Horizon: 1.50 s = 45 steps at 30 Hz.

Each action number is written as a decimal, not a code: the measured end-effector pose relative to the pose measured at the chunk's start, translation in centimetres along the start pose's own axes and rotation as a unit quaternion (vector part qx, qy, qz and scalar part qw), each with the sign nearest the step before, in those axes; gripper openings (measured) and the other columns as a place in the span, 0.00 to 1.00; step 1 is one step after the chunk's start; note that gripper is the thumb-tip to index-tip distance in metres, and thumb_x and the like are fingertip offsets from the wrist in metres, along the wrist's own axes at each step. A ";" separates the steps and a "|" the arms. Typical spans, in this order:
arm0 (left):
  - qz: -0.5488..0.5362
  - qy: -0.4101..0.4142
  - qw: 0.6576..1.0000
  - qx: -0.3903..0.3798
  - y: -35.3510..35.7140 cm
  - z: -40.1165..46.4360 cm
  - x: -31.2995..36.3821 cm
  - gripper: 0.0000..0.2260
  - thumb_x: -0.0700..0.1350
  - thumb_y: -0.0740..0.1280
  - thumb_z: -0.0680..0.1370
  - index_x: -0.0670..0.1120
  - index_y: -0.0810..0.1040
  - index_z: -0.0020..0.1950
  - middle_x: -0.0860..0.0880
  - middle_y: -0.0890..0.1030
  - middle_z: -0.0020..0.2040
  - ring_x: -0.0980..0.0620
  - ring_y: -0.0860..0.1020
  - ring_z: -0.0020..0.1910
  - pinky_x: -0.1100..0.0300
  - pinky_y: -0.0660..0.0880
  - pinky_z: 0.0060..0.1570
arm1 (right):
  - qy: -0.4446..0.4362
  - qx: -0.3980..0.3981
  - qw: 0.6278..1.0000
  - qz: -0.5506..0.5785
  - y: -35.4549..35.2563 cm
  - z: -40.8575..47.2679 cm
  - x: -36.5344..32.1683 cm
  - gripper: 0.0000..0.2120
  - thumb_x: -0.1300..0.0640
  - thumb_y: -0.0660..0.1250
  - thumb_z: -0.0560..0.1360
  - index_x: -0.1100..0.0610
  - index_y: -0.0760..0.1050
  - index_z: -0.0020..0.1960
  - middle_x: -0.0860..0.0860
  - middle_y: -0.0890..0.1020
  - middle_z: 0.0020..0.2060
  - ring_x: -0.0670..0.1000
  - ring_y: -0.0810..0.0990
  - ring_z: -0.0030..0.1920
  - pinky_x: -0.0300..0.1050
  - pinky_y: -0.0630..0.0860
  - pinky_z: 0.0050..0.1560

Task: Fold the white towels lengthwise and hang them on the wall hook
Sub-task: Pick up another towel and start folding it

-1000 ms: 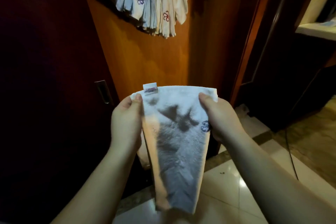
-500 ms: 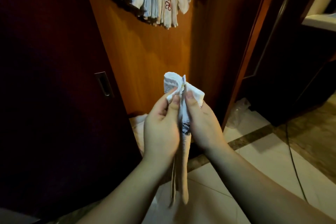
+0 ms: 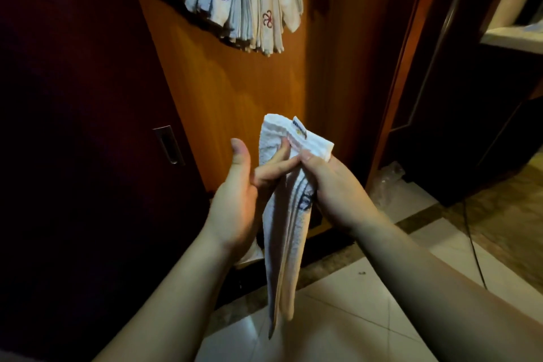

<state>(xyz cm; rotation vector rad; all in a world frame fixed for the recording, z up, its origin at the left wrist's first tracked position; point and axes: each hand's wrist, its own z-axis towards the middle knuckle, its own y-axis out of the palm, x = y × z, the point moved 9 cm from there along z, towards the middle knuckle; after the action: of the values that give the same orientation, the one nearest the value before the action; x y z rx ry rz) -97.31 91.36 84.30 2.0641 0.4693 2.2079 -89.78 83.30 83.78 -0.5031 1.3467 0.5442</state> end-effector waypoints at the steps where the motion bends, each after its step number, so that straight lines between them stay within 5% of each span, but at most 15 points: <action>1: 0.003 0.012 1.000 0.005 -0.4 0.1 0.4 0.38 0.67 0.47 0.75 0.41 0.85 0.57 0.50 0.78 0.69 0.55 0.75 0.68 0.56 0.70 0.66 | -0.005 0.005 1.000 -0.004 -0.3 0.1 -0.6 0.12 0.45 0.60 0.79 0.48 0.79 0.54 0.49 0.87 0.48 0.49 0.85 0.51 0.51 0.77 0.59; 4: 0.098 0.156 0.977 0.106 -3.4 -0.1 3.6 0.28 0.59 0.53 0.82 0.39 0.84 0.50 0.45 0.85 0.55 0.50 0.82 0.59 0.55 0.74 0.61 | -0.034 0.031 0.999 0.008 -1.4 1.6 -3.1 0.13 0.49 0.60 0.75 0.54 0.80 0.49 0.55 0.86 0.49 0.54 0.84 0.53 0.54 0.77 0.59; 7: 0.253 0.282 0.903 0.203 -5.5 -0.1 6.7 0.07 0.50 0.65 0.80 0.50 0.81 0.52 0.48 0.83 0.52 0.56 0.81 0.53 0.63 0.73 0.54 | -0.041 0.031 0.998 -0.031 -1.5 3.1 -5.6 0.14 0.53 0.60 0.78 0.61 0.80 0.45 0.58 0.86 0.46 0.55 0.83 0.49 0.53 0.76 0.57; 12: 0.089 0.148 0.984 0.037 -4.4 4.4 5.9 0.29 0.53 0.79 0.64 0.46 0.77 0.61 0.48 0.84 0.57 0.50 0.82 0.56 0.57 0.77 0.52 | -0.018 -0.019 1.000 -0.003 -1.6 4.5 -7.4 0.10 0.54 0.62 0.76 0.57 0.80 0.43 0.55 0.83 0.46 0.54 0.79 0.49 0.58 0.73 0.65; 15: 0.051 0.121 0.990 -0.048 -2.0 5.0 6.5 0.38 0.55 0.82 0.60 0.42 0.76 0.65 0.45 0.84 0.58 0.47 0.82 0.57 0.55 0.78 0.55 | -0.019 -0.037 0.997 0.060 -1.4 5.1 -8.7 0.26 0.54 0.65 0.70 0.70 0.75 0.63 0.71 0.75 0.63 0.61 0.78 0.53 0.56 0.72 0.62; 17: 0.066 0.119 0.989 -0.051 -0.9 5.4 7.0 0.31 0.51 0.81 0.61 0.43 0.79 0.61 0.46 0.85 0.54 0.48 0.83 0.53 0.55 0.79 0.52 | -0.003 -0.065 0.995 0.077 -0.8 5.5 -9.0 0.37 0.51 0.67 0.66 0.71 0.69 0.70 0.72 0.73 0.65 0.67 0.76 0.64 0.58 0.68 0.69; 19: 0.117 0.121 0.986 -0.020 -0.2 5.6 7.6 0.20 0.48 0.77 0.67 0.44 0.81 0.57 0.46 0.86 0.53 0.47 0.84 0.52 0.54 0.79 0.53 | 0.010 -0.075 0.993 0.092 -1.2 5.9 -8.4 0.33 0.48 0.66 0.69 0.66 0.72 0.69 0.66 0.78 0.64 0.66 0.75 0.66 0.61 0.67 0.72; 21: 0.145 0.125 0.981 0.027 -0.2 6.0 8.2 0.14 0.47 0.73 0.71 0.44 0.82 0.55 0.45 0.86 0.52 0.46 0.84 0.51 0.54 0.79 0.52 | 0.017 -0.070 0.987 0.144 -2.4 6.0 -7.2 0.26 0.42 0.64 0.74 0.60 0.79 0.63 0.60 0.83 0.58 0.60 0.81 0.61 0.58 0.72 0.68; 24: 0.138 0.123 0.979 0.084 -0.4 6.2 8.9 0.08 0.47 0.71 0.77 0.44 0.83 0.53 0.47 0.87 0.48 0.48 0.85 0.48 0.52 0.79 0.51 | 0.058 -0.062 0.970 0.226 -3.2 5.0 -3.0 0.32 0.34 0.51 0.75 0.54 0.85 0.55 0.55 0.86 0.52 0.54 0.85 0.53 0.49 0.81 0.55; 28: 0.092 0.086 0.983 0.136 -0.8 6.5 9.4 0.04 0.45 0.68 0.80 0.47 0.81 0.51 0.49 0.87 0.44 0.50 0.86 0.45 0.52 0.79 0.48 | 0.130 0.006 0.976 0.175 -3.7 3.1 5.7 0.40 0.30 0.52 0.74 0.55 0.68 0.74 0.53 0.81 0.64 0.51 0.78 0.65 0.50 0.71 0.70; 30: 0.070 0.075 0.983 0.155 -1.1 6.6 9.7 0.04 0.46 0.68 0.80 0.47 0.81 0.52 0.49 0.87 0.42 0.50 0.86 0.43 0.52 0.80 0.45 | 0.129 0.016 0.977 0.168 -3.2 1.8 8.3 0.45 0.28 0.62 0.70 0.57 0.64 0.76 0.52 0.82 0.61 0.48 0.81 0.60 0.49 0.74 0.65; 32: 0.063 0.072 0.981 0.170 -1.5 6.5 10.1 0.05 0.46 0.69 0.80 0.47 0.81 0.53 0.49 0.87 0.42 0.50 0.86 0.42 0.51 0.81 0.44 | 0.087 0.060 0.985 0.134 -3.1 0.8 9.1 0.32 0.36 0.67 0.73 0.54 0.69 0.70 0.48 0.82 0.49 0.42 0.81 0.46 0.40 0.76 0.48; 35: 0.055 0.076 0.978 0.187 -2.1 6.4 10.8 0.05 0.47 0.69 0.80 0.46 0.81 0.53 0.49 0.87 0.41 0.50 0.86 0.42 0.53 0.81 0.41 | 0.022 0.133 0.990 0.049 -2.7 -0.9 8.2 0.13 0.49 0.69 0.77 0.46 0.69 0.59 0.48 0.81 0.53 0.40 0.82 0.50 0.35 0.75 0.48; 40: 0.051 0.096 0.975 0.192 -2.6 6.4 12.3 0.06 0.46 0.69 0.80 0.46 0.81 0.54 0.49 0.87 0.43 0.50 0.86 0.43 0.56 0.81 0.38 | -0.001 0.143 0.988 -0.062 -1.3 -0.7 6.7 0.12 0.47 0.72 0.75 0.40 0.70 0.53 0.51 0.85 0.41 0.48 0.85 0.42 0.43 0.79 0.44; 45: 0.050 0.135 0.972 0.188 -2.7 6.3 14.2 0.04 0.44 0.68 0.80 0.46 0.81 0.52 0.49 0.87 0.41 0.50 0.86 0.42 0.58 0.81 0.36 | -0.027 0.128 0.986 -0.106 -0.9 1.1 4.7 0.06 0.47 0.71 0.76 0.44 0.74 0.49 0.44 0.82 0.44 0.40 0.81 0.43 0.35 0.75 0.42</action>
<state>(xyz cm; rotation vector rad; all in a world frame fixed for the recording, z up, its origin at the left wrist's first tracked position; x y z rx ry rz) -92.75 98.72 97.43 1.9870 0.8880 2.6502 -87.71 83.63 79.38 -0.4111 1.2715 0.2051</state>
